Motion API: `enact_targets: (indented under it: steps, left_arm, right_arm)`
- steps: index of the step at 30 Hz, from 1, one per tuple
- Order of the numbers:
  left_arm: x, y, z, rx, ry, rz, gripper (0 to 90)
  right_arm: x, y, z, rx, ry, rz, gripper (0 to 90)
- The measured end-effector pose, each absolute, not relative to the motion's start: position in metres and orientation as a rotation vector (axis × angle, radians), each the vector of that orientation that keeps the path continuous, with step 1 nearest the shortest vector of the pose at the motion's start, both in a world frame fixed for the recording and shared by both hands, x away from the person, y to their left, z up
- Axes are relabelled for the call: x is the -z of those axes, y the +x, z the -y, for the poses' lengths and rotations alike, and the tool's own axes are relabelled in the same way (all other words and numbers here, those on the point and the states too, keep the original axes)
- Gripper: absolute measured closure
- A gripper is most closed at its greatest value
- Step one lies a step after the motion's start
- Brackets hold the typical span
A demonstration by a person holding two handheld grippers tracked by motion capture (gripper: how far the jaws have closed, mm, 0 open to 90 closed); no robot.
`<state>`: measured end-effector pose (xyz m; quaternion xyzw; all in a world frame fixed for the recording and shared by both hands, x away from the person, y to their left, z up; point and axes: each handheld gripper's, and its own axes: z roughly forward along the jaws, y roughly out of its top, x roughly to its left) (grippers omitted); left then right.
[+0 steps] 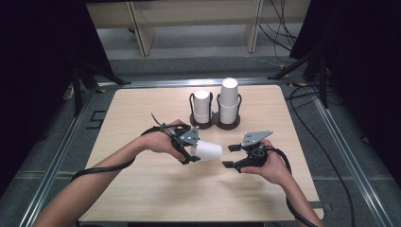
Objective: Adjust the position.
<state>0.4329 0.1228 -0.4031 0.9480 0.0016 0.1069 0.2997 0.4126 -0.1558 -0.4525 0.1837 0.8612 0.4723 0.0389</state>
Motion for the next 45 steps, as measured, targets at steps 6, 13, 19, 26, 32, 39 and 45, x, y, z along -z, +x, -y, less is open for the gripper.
enact_targets:
  steps: [6,13,19,26,32,39,45]
  left_arm:
    - [0.4,0.434,-0.122,-0.296,2.558,0.034,27.8]
    - [0.399,0.433,-0.117,-0.3,2.566,0.067,27.8]
    - [0.398,0.431,-0.112,-0.284,2.585,0.084,27.8]
    - [0.398,0.431,-0.107,-0.261,2.612,0.076,27.9]
    - [0.397,0.431,-0.105,-0.253,2.65,0.084,28.0]
    - [0.395,0.43,-0.102,-0.248,2.676,0.101,28.0]
    - [0.393,0.43,-0.099,-0.245,2.695,0.118,28.1]
  right_arm:
    - [0.453,0.411,0.152,-1.427,0.558,-2.681,28.7]
    - [0.45,0.411,0.149,-1.389,0.529,-2.716,28.5]
    - [0.448,0.413,0.15,-1.392,0.498,-2.694,26.6]
    - [0.444,0.414,0.144,-1.384,0.46,-2.69,25.5]
    - [0.442,0.415,0.139,-1.363,0.441,-2.699,25.2]
    - [0.442,0.416,0.133,-1.356,0.423,-2.7,24.8]
    - [0.44,0.416,0.131,-1.349,0.416,-2.71,25.1]
